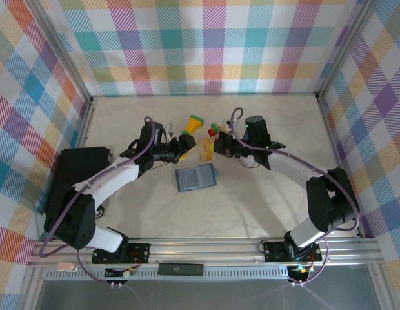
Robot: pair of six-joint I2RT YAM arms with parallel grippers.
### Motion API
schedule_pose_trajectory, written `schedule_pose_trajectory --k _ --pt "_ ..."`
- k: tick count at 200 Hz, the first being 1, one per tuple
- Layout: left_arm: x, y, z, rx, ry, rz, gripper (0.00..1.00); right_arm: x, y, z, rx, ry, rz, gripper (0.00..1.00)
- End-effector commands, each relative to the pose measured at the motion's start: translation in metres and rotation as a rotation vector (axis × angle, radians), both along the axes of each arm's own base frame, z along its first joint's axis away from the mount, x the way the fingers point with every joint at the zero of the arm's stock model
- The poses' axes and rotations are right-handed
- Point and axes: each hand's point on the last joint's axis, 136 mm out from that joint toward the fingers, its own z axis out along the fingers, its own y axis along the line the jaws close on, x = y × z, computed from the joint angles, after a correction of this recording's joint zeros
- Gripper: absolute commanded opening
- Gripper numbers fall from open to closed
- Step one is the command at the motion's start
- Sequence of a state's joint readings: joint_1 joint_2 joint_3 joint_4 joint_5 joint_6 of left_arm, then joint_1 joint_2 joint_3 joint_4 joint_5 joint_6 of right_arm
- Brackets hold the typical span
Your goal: Take the credit cards out of the card holder
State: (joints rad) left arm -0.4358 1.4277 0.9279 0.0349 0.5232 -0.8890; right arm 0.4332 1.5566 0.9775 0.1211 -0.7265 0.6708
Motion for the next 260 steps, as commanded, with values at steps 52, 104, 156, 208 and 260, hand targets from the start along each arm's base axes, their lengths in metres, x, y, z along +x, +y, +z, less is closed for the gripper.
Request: schedule_pose_trajectory --k 52,104,156,208,260 --pt "-0.004 -0.028 0.080 -0.205 -0.172 -0.177 0.53 -0.003 0.004 0.078 0.266 -0.019 0.098 0.01" --pt "-0.003 -0.029 0.106 -0.270 -0.254 -0.178 0.15 -0.004 0.004 0.087 0.280 -0.029 0.102 0.05" --pt "0.006 -0.024 0.115 -0.272 -0.297 -0.118 0.00 -0.006 0.006 0.094 0.328 0.012 0.102 0.26" --pt "0.014 -0.025 0.105 -0.272 -0.271 -0.089 0.00 -0.008 0.006 0.093 0.308 0.011 0.097 0.13" --pt "0.027 -0.006 0.076 -0.152 -0.197 0.016 0.32 0.003 -0.007 0.074 0.081 -0.075 0.000 0.01"
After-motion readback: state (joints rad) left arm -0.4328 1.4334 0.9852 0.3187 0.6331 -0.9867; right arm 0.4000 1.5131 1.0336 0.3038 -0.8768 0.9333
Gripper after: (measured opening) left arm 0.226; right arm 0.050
